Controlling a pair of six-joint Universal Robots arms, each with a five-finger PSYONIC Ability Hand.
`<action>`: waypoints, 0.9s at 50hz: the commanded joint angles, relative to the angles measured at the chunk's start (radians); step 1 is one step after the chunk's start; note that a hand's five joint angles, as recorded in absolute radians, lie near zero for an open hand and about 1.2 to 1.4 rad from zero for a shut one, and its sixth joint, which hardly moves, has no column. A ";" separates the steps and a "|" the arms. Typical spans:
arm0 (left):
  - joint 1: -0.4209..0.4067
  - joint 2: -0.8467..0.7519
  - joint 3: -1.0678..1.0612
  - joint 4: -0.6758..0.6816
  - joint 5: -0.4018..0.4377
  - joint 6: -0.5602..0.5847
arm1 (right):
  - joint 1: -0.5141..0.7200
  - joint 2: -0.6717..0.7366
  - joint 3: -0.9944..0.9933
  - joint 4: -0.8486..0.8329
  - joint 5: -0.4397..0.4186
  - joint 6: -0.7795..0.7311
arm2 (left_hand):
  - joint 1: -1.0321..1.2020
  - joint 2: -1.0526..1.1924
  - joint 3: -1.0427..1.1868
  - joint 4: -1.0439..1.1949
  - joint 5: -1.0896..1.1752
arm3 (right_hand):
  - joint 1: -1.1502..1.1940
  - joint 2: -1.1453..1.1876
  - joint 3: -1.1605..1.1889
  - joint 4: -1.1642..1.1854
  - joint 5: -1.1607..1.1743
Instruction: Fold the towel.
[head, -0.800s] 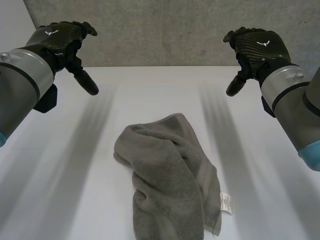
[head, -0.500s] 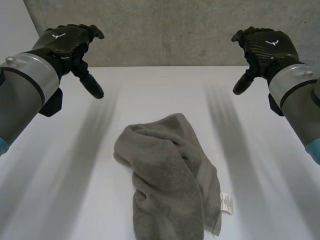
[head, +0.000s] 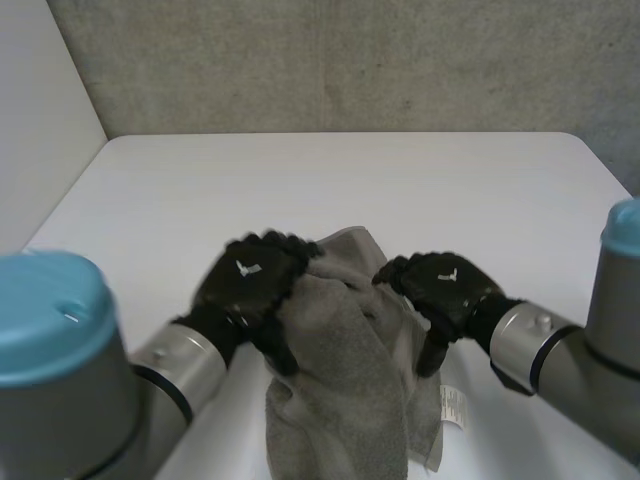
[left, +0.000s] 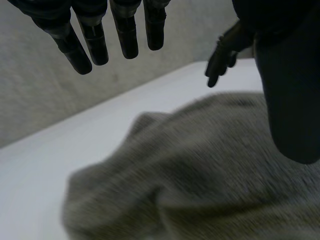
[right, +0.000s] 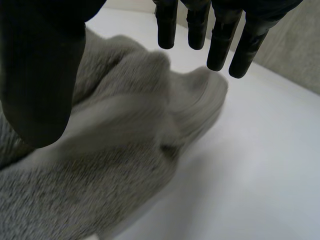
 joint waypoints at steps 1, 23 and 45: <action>-0.057 -0.167 0.002 0.089 -0.011 0.014 | -0.001 0.098 0.047 -0.118 0.048 0.044 | 0.091 0.097 0.107 0.088 -0.061 | 0.310 0.296 0.301 0.294 0.310; 0.181 -0.130 0.045 0.359 -0.135 0.327 | -0.306 0.091 -0.177 -0.146 0.150 0.033 | 1.118 1.124 1.134 1.116 0.966 | 1.156 1.142 1.147 1.140 1.156; 0.251 -0.120 0.078 0.268 -0.020 0.381 | -0.228 0.023 -0.087 -0.140 0.119 -0.026 | -0.100 -0.094 -0.084 -0.102 -0.252 | 0.024 0.010 0.015 0.008 0.024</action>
